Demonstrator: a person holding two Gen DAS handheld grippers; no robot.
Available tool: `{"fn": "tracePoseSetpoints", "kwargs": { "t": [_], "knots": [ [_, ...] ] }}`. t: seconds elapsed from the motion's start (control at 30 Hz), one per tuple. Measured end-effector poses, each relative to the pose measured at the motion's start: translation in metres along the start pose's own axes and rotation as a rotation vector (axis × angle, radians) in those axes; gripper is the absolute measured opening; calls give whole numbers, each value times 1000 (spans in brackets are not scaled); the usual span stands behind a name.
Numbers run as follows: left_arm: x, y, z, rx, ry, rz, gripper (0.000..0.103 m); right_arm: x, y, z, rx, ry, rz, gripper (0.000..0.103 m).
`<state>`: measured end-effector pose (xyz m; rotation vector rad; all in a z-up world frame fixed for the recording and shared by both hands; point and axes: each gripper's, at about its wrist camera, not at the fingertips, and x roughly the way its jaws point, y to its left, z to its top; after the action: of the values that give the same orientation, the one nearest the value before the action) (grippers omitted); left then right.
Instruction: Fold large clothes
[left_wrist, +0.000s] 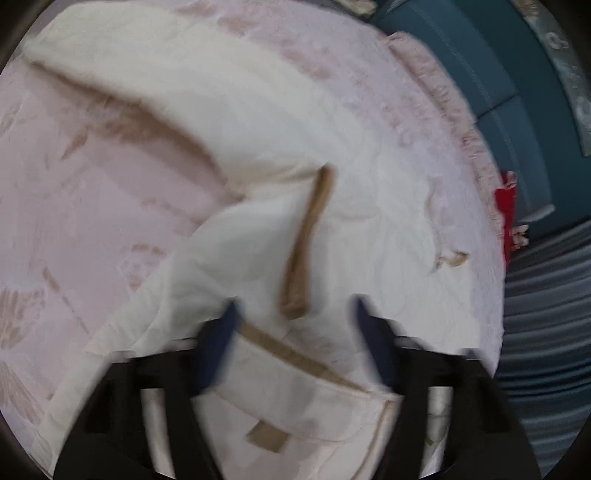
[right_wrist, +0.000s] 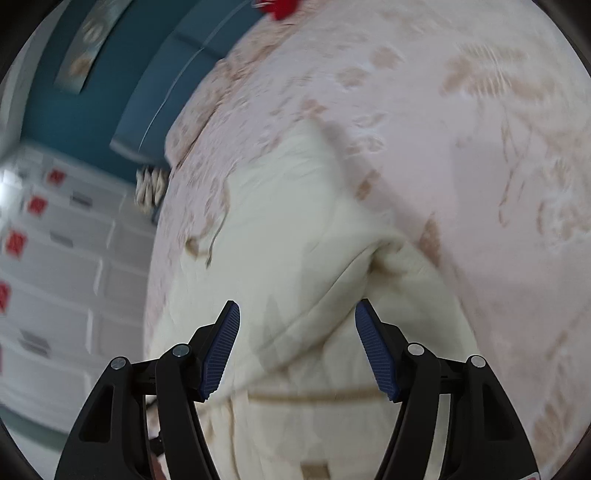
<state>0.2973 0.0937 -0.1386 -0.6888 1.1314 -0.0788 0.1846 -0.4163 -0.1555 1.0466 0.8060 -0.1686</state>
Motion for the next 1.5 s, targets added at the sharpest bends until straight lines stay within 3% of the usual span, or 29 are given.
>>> {"fn": "tracePoseSetpoints", "kwargs": {
  "t": [0.1,0.17,0.2,0.23,0.27,0.3,0.37,0.43,0.53,0.67,0.7,0.73,0.77,0.9,0.93,0.97,1.07,1.1,1.17,1.2,1.27,1.37,1.5],
  "knots": [
    [-11,-15,3,15,-40,-15,48,22,-6,10,50,9,26,63],
    [3,-27,6,75,12,1,47,27,-7,12,74,-1,46,54],
    [11,-31,7,86,25,23,47,29,-7,12,80,-8,43,48],
    [16,-34,8,94,23,33,44,29,-6,13,85,-17,40,35],
    [18,-36,11,104,23,30,19,29,-5,15,85,-23,38,25],
    [21,-41,13,126,39,9,0,25,-4,20,79,-33,41,10],
    [18,-59,21,169,25,-51,0,6,7,28,30,-92,66,9],
    [-9,-88,28,271,-102,-87,0,-19,22,35,-48,-180,80,8],
    [-37,-116,36,364,-220,-128,0,-42,31,39,-100,-262,115,8],
    [-27,-96,25,318,-109,-102,0,-24,9,38,-74,-209,42,8],
    [-21,-87,18,306,-74,-88,2,-18,1,36,-52,-189,33,8],
    [-14,-76,5,302,-35,-62,13,-14,-4,36,-44,-180,31,8],
    [-12,-66,-1,295,-11,-41,31,-11,-8,35,-41,-174,25,8],
    [11,-34,-26,203,63,-27,53,-8,-11,29,-55,-155,6,8],
    [15,-32,-29,183,72,-19,65,-8,-10,26,-69,-153,-2,9],
    [21,-27,-30,148,75,-8,70,-8,-7,27,-88,-149,-14,9],
    [33,-22,-28,88,75,-30,71,-8,-3,22,-122,-137,-38,10],
    [35,-25,-27,89,79,-35,68,-9,-4,19,-126,-134,-43,10],
    [41,-32,-26,96,116,-61,33,-5,-4,19,-135,-124,-64,10],
    [42,-34,-26,100,126,-68,21,-4,-5,19,-138,-122,-73,10],
    [34,-48,-21,140,105,-96,8,-3,-5,18,-144,-115,-83,10],
    [0,-80,-10,255,-6,-143,5,-8,3,21,-174,-133,-81,9],
    [-65,-127,6,438,-234,-271,5,-37,29,17,-247,-258,-38,7]
  ]
}}
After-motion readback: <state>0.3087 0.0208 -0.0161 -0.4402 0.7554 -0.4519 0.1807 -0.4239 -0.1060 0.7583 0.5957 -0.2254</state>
